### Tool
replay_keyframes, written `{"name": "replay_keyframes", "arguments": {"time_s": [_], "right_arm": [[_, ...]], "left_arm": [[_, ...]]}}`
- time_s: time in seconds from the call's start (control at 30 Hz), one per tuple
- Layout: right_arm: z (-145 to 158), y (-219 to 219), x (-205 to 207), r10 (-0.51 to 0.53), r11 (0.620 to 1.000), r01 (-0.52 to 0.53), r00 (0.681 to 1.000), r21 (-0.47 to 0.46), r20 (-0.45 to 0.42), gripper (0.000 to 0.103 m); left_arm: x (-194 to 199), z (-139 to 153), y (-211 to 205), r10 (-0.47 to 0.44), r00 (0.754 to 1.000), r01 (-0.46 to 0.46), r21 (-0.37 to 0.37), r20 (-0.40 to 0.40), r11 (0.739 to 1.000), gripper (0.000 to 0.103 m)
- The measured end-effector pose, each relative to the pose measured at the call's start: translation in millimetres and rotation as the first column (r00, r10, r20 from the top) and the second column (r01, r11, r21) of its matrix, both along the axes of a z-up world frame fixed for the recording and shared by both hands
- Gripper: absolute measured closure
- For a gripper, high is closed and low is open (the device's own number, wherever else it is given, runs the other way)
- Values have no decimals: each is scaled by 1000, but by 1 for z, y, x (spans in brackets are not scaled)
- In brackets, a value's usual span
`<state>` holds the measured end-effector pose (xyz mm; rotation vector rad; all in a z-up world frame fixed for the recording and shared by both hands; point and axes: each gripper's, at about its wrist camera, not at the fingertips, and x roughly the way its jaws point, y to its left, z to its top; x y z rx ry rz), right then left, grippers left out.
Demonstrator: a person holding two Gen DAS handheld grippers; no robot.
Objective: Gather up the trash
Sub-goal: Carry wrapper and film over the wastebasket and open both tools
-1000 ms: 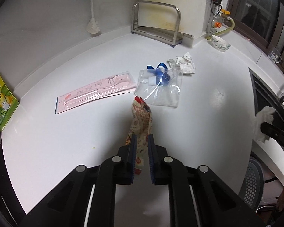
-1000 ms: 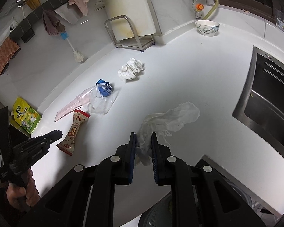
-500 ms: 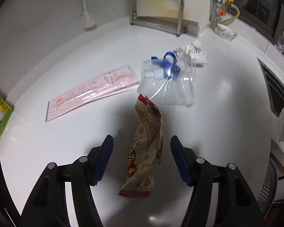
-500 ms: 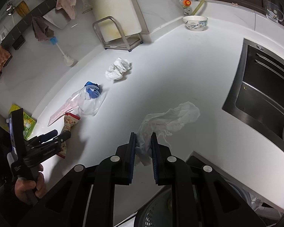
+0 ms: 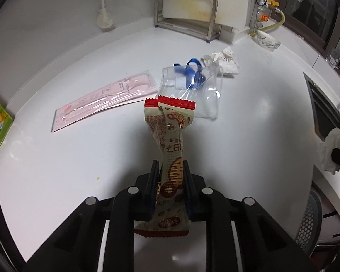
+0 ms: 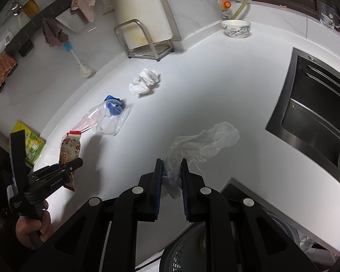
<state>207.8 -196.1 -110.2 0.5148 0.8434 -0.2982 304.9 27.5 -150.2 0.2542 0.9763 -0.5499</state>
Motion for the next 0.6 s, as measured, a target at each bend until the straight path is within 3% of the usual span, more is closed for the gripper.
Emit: {"name": "replay_keyframes", "arguments": {"time_s": [0.3, 0.6], "right_arm": [[10, 10, -25, 112, 994, -112, 994, 6, 21, 88], [16, 2, -89, 200, 980, -201, 980, 10, 14, 87]], "left_arm": [[-61, 37, 0, 52, 998, -51, -13, 45, 999, 83], [-133, 51, -19, 99, 994, -99, -8, 33, 995, 83]]}}
